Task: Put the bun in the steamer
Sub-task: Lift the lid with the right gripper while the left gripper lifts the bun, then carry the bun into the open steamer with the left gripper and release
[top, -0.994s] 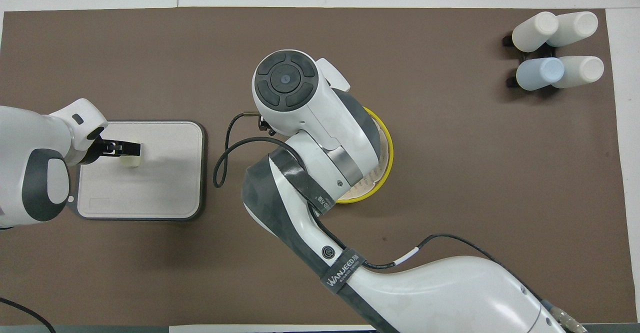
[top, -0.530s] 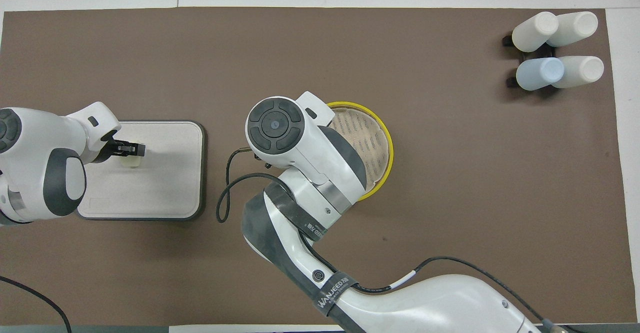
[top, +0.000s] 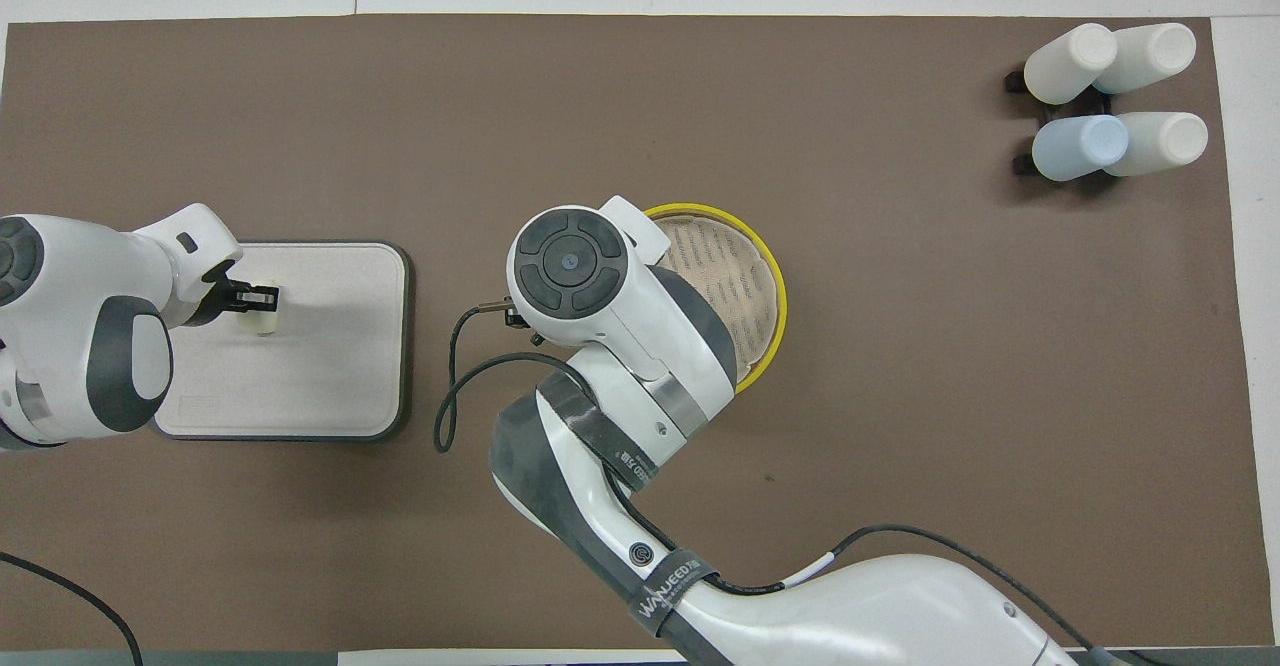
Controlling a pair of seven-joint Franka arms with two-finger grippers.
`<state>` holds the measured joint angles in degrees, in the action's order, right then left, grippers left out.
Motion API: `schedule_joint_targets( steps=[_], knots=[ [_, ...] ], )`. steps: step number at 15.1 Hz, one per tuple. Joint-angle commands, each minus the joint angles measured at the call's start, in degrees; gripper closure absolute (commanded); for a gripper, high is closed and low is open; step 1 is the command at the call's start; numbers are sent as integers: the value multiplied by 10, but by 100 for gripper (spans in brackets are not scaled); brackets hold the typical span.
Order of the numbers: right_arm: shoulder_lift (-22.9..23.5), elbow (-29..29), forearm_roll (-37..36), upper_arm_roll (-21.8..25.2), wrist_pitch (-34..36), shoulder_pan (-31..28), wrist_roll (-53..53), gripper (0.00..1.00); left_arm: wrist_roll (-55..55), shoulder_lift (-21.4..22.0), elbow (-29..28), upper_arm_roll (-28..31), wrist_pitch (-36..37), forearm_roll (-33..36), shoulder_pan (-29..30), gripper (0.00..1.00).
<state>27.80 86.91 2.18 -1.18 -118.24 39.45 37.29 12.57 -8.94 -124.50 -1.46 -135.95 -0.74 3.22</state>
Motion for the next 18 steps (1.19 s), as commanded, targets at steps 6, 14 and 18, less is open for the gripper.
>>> schedule_joint_targets(
  steps=[6,14,18],
  knots=[
    [-30,41,4,0,-3,-2,-43,100,-148,23,199,1,281,-8,-68,79],
    [-49,-123,-17,4,222,-146,-214,100,-236,79,221,-8,350,-16,-117,79],
    [-71,-111,-18,4,290,-255,-367,100,-346,78,218,-55,315,-18,-136,79]
  ],
)
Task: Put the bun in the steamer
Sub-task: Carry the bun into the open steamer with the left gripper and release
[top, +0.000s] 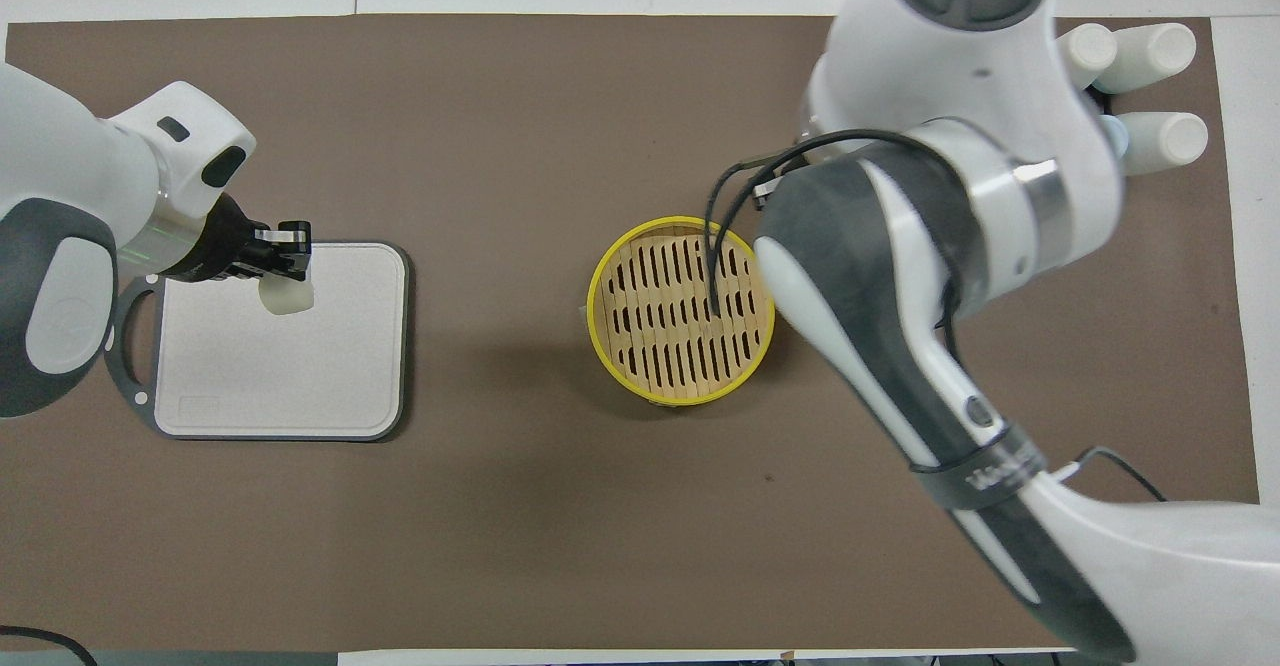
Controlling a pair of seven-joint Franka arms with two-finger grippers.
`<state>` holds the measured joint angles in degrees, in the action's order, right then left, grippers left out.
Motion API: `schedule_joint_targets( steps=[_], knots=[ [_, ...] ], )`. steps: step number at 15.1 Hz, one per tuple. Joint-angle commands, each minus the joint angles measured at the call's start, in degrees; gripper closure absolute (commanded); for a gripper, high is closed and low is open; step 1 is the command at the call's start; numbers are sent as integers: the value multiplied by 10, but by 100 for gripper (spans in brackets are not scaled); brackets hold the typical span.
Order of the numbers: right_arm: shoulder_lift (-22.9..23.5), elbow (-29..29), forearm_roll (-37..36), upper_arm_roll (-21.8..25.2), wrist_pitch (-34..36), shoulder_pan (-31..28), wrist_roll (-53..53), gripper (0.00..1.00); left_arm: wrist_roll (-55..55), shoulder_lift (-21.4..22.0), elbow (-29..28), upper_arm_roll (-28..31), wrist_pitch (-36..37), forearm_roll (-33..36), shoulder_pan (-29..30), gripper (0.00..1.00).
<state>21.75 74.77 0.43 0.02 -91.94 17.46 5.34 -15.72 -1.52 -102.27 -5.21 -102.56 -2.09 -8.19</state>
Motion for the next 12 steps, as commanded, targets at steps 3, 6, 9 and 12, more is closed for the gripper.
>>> schedule_joint_targets(
  steps=[3,6,9,12],
  knots=[
    [-43,68,-2,-8,40,-106,-120,100,-190,-29,-4,-19,-91,-4,-119,78],
    [-56,88,-7,-7,47,-139,-155,100,-300,-92,-2,-17,-184,2,-212,78],
    [-71,122,-7,-8,26,-130,-147,100,-318,-127,-12,-17,-253,2,-245,78],
    [-71,122,-10,-7,21,-104,-119,100,-333,-196,-7,-15,-313,30,-275,78]
  ],
)
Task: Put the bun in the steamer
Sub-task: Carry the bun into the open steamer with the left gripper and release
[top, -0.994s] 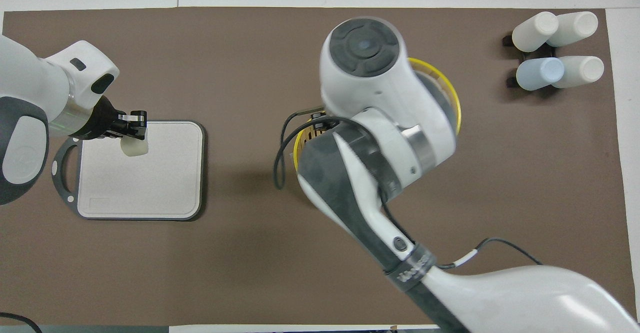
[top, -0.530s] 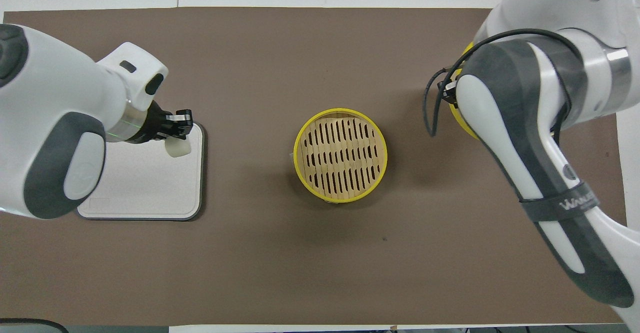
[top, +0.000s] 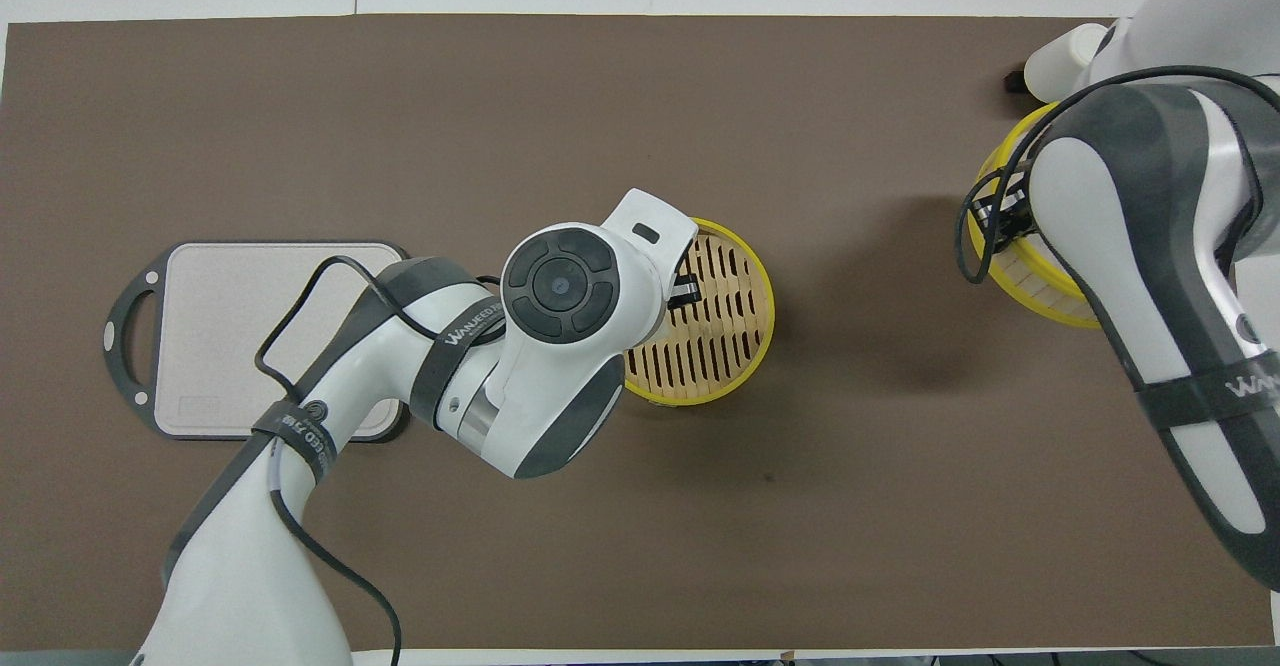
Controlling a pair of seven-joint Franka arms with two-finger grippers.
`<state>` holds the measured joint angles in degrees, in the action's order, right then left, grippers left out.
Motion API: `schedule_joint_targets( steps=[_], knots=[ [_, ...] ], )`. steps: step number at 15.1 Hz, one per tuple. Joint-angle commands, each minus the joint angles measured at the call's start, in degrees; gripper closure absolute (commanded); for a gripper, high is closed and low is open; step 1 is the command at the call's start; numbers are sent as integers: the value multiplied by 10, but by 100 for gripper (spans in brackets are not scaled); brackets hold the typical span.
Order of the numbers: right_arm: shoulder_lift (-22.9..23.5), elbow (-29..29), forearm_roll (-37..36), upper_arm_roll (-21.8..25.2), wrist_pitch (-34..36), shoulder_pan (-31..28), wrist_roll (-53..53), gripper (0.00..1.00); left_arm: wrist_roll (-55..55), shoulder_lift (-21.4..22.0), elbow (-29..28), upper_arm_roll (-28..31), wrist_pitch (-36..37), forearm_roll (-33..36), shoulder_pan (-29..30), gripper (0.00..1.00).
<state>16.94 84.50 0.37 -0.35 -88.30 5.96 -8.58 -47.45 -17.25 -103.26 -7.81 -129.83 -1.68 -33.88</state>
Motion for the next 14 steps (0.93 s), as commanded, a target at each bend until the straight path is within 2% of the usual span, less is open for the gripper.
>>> schedule_joint_targets(
  steps=[1,3,4,5,6,7,11,14],
  knots=[
    [-23,25,-9,-4,-15,12,21,100,-16,-44,3,11,-49,41,-18,78],
    [-24,25,-9,-4,-16,11,21,100,-16,-45,3,11,-49,45,-19,77],
    [-24,25,-9,-4,-16,12,21,100,-16,-45,3,11,-50,45,-19,72],
    [-24,25,-9,-4,-16,12,21,100,-17,-45,2,11,-52,45,-19,47],
    [-24,25,-9,-4,-17,18,21,100,-19,-45,1,10,-52,45,-19,12],
    [-24,25,-9,-4,-21,21,22,100,-27,-45,1,10,-53,45,-19,0],
    [-24,25,-9,-4,-23,24,26,100,-39,-29,-1,10,-34,45,-13,0],
    [-24,26,-9,-4,-40,39,42,100,-31,25,-2,9,31,44,15,0]
  ],
)
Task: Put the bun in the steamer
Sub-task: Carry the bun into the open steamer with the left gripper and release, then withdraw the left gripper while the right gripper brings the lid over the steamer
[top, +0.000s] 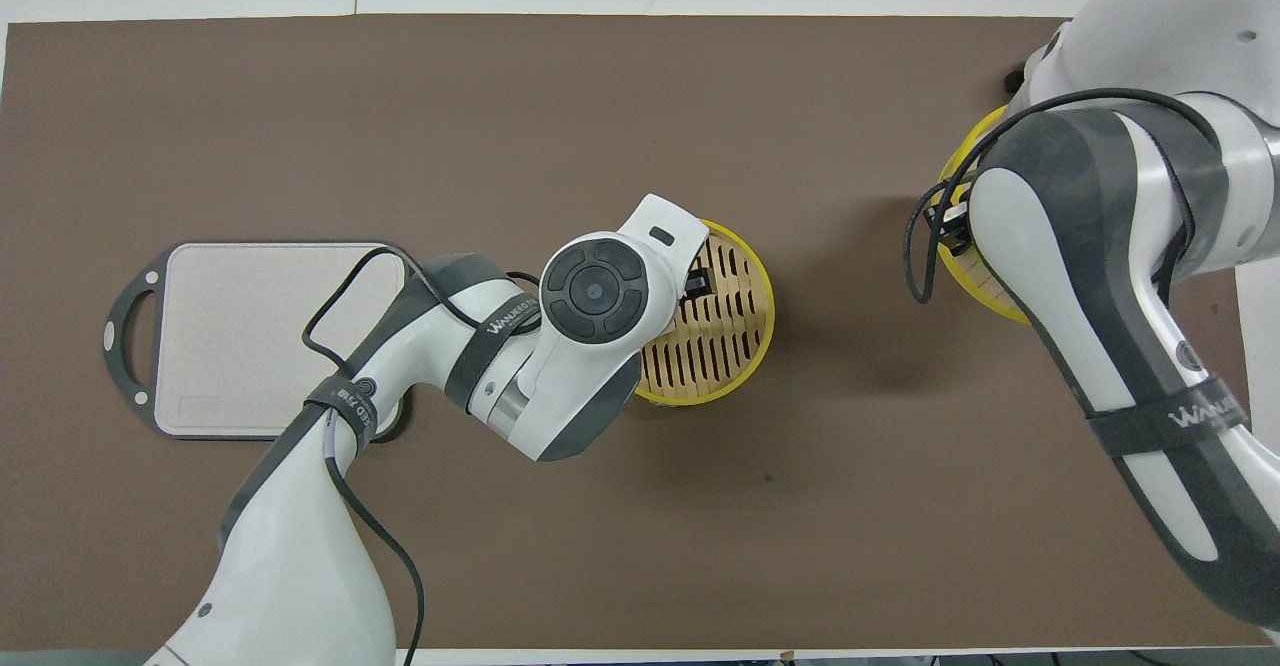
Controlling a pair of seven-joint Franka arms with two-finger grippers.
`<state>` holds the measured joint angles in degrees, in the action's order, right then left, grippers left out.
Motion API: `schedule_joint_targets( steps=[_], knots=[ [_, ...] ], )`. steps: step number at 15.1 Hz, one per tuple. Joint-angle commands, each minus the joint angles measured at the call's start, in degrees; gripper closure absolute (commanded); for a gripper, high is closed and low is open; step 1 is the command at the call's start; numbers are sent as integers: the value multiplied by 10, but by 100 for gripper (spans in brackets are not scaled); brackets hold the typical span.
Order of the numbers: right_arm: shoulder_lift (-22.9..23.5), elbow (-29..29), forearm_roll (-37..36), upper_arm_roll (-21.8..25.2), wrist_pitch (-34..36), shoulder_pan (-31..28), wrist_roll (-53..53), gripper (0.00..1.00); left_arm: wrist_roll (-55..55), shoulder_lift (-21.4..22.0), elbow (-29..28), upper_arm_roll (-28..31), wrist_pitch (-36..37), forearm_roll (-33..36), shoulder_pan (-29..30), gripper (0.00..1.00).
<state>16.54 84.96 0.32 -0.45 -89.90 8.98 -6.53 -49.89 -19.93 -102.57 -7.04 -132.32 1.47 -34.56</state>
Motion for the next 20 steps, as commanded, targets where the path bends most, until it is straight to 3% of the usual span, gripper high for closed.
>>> schedule_joint_targets(
  steps=[1,4,7,10,12,20],
  knots=[
    [-20,22,-9,-3,-26,16,30,100,-5,73,-5,0,91,12,33,0],
    [-16,31,-7,-3,-89,83,118,100,43,138,-3,4,175,9,94,0],
    [30,18,-3,-3,-149,194,278,100,202,188,0,5,254,-23,194,0],
    [120,-85,-4,-3,-137,257,372,100,332,218,2,7,305,-28,280,0],
    [150,-118,-5,-3,-143,276,409,100,398,225,9,8,330,-28,323,0],
    [153,-87,-9,-3,-203,307,446,100,437,237,40,25,391,-24,337,0]
  ],
)
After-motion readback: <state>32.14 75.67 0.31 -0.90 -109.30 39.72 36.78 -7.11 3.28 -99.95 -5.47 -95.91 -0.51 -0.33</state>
